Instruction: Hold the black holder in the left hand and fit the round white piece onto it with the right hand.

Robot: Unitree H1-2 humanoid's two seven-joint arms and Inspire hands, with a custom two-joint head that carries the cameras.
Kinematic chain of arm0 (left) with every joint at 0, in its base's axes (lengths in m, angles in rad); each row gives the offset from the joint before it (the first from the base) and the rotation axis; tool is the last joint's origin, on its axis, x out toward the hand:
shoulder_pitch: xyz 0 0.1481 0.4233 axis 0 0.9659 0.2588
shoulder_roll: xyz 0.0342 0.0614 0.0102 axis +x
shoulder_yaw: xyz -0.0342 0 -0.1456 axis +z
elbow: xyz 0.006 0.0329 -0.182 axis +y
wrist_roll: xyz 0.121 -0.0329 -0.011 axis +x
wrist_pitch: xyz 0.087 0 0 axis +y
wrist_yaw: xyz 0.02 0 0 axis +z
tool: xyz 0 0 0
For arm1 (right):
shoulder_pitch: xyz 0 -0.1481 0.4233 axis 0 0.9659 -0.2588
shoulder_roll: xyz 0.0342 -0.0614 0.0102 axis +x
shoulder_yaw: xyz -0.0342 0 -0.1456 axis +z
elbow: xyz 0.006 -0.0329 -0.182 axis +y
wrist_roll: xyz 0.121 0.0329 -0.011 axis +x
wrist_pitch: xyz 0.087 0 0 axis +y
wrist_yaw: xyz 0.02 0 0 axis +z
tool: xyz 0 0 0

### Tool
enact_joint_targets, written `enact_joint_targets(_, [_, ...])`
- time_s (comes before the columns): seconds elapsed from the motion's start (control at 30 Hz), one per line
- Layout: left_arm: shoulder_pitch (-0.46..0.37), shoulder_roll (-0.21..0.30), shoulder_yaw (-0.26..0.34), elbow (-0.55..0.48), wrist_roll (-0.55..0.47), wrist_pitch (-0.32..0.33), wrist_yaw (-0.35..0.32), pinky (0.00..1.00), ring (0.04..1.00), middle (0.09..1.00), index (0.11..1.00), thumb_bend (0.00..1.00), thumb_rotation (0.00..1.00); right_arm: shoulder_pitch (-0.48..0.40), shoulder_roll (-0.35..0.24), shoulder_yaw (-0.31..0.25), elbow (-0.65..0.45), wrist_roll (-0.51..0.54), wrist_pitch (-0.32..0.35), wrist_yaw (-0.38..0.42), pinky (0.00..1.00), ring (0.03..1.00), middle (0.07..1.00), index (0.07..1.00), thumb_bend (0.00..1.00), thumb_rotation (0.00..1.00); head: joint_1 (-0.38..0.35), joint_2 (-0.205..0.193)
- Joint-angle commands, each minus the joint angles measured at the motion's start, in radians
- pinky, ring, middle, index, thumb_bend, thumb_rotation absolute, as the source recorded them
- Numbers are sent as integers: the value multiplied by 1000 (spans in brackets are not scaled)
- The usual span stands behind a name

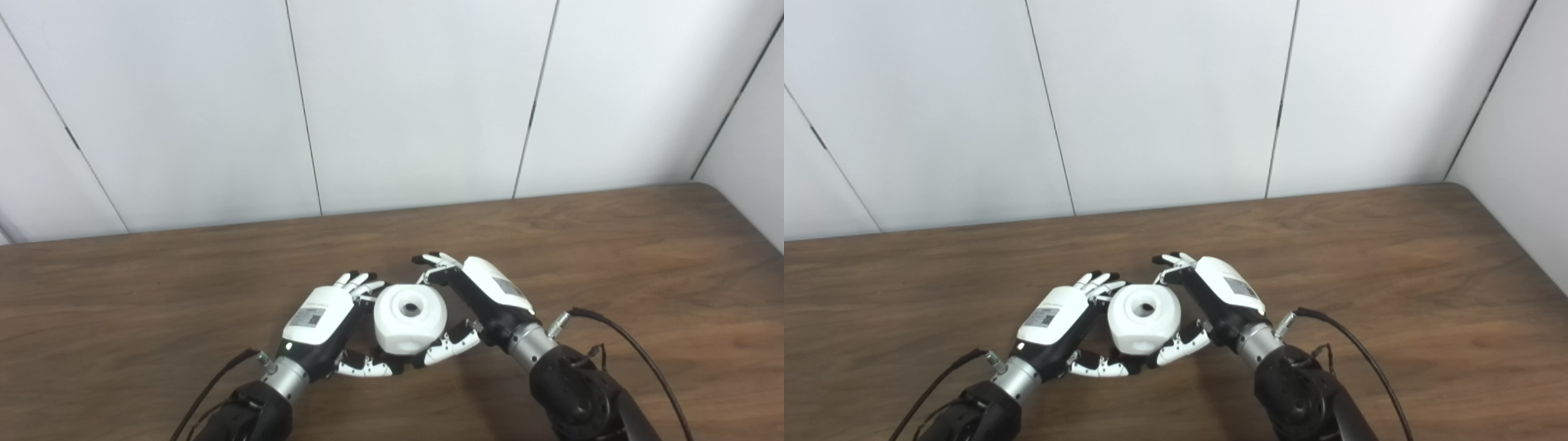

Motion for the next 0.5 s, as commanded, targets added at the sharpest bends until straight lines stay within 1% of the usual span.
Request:
enact_joint_targets(0.0, [-22,-21,-15,-13,0,-29,8,1000,954,880,481,516,53,-27,-7,3,-14,-13,-7,3,794,962,903,479,510,141,-1,0])
enact_joint_targets(0.47, [-20,-21,-15,-13,-1,-25,8,1000,955,883,481,517,52,-25,-8,3,-10,-11,-8,1,803,964,907,480,510,141,-1,-1])
